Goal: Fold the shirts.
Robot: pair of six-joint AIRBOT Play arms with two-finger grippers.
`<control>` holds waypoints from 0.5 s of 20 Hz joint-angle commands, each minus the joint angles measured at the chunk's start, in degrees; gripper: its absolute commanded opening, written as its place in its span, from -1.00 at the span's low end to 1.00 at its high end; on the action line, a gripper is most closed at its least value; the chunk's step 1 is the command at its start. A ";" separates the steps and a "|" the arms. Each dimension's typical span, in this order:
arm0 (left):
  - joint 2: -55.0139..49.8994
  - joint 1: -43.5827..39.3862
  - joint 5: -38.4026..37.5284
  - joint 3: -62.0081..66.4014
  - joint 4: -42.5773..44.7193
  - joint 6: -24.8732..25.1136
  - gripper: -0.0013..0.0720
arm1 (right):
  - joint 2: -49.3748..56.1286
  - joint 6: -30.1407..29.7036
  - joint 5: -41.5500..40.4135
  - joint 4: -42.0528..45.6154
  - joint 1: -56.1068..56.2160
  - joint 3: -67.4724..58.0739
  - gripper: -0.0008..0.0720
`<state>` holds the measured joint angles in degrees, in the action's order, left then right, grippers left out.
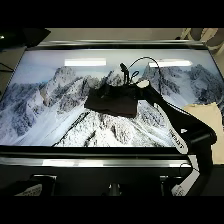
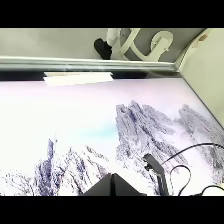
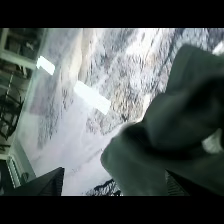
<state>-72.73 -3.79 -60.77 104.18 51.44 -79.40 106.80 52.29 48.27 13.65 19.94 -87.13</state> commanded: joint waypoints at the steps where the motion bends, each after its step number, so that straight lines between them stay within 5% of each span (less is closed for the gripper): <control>1: 2.47 0.50 -3.65 -0.02 0.68 1.42 -0.89 | -1.84 -3.45 1.09 -0.17 -2.45 -0.04 0.88; 7: 2.43 0.50 -3.96 -0.02 4.76 1.42 -0.89 | -9.84 16.87 23.96 47.19 -17.81 0.07 0.88; 10: 2.29 0.50 -3.96 -0.04 4.76 1.42 -0.89 | -8.48 18.64 23.91 47.12 -20.20 3.50 0.88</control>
<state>-70.46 -3.36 -64.51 104.16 55.48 -78.04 98.39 65.52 67.66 51.20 3.18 -85.73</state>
